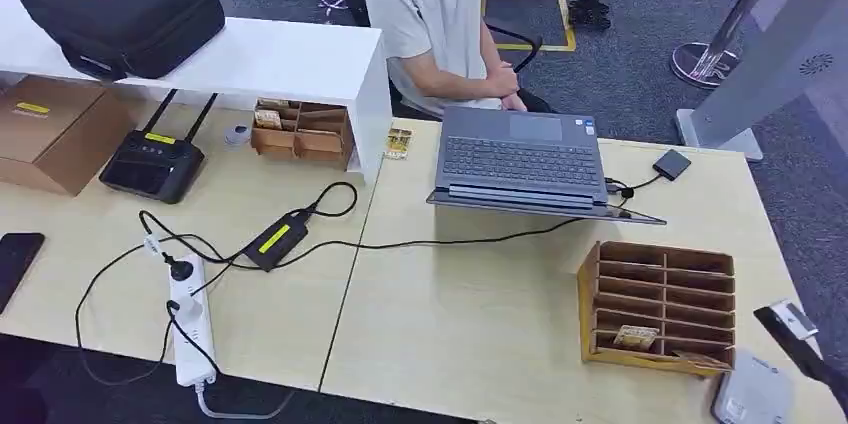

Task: Pass the card to the sensor for recognition and then transmit it.

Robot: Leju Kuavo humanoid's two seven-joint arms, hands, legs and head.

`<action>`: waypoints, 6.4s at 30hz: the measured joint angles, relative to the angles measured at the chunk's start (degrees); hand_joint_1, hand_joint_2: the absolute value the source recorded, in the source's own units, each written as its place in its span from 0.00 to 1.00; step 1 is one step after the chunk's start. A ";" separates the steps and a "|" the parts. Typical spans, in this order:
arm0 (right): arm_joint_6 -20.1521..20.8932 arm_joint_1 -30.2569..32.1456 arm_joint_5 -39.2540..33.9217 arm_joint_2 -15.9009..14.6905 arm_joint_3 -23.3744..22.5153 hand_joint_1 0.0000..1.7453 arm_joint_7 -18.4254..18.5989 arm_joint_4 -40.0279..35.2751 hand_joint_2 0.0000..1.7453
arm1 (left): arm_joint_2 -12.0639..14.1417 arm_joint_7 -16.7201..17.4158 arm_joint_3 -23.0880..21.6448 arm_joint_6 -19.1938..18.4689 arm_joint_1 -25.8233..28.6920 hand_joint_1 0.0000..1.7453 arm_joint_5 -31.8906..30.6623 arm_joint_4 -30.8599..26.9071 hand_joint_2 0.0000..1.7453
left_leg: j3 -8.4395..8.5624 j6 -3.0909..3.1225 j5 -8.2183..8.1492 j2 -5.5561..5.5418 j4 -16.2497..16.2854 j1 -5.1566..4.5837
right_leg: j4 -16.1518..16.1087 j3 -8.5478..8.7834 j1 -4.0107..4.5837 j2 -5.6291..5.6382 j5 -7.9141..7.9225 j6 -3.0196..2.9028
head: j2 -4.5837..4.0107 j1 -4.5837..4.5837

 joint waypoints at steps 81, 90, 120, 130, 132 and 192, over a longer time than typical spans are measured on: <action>3.28 -42.53 6.25 5.49 49.39 0.00 8.92 26.66 1.00 | 8.26 -1.53 0.09 -5.99 -1.71 0.00 -5.40 -5.79 1.00 | -0.36 -0.30 0.45 -0.67 -0.06 0.14 | 0.17 -0.24 0.15 -0.65 0.12 -0.20 | 0.00 0.00; -1.79 -25.82 0.96 1.62 38.53 0.00 5.90 9.96 1.00 | 7.85 0.15 0.09 -3.58 -0.53 0.00 -4.26 -6.36 1.00 | -0.41 -0.30 0.41 -0.81 -0.07 0.14 | 0.11 -0.28 0.15 -0.75 0.10 -0.19 | 0.00 0.00; -5.95 15.75 8.29 4.84 27.08 0.00 7.43 -24.11 1.00 | 3.91 3.61 0.09 2.82 1.80 0.00 1.62 -6.10 1.00 | -0.34 -0.33 0.31 -0.39 -0.08 0.14 | 0.08 -0.39 0.15 -0.45 0.03 -0.23 | 0.00 -0.02; -4.46 17.22 4.90 5.71 27.60 0.00 8.44 -23.41 1.00 | 2.88 2.97 0.09 3.24 1.77 0.00 2.91 -5.25 1.00 | -0.26 -0.33 0.30 -0.19 -0.08 0.13 | 0.08 -0.39 0.14 -0.25 0.07 -0.27 | 0.00 -0.04; -4.39 17.24 4.55 5.86 27.71 0.00 8.33 -23.15 1.00 | 2.86 2.97 0.09 3.24 1.77 0.00 3.02 -5.22 1.00 | -0.26 -0.33 0.30 -0.19 -0.08 0.13 | 0.08 -0.39 0.15 -0.25 0.07 -0.27 | 0.00 -0.04; 16.48 18.16 -9.40 2.17 25.05 0.00 9.20 -15.92 1.00 | -0.55 3.02 -0.04 6.03 2.20 0.00 7.35 -3.02 1.00 | -0.26 -0.35 0.23 0.08 -0.07 0.12 | 0.07 -0.50 0.14 0.06 0.12 -0.27 | 0.00 -0.04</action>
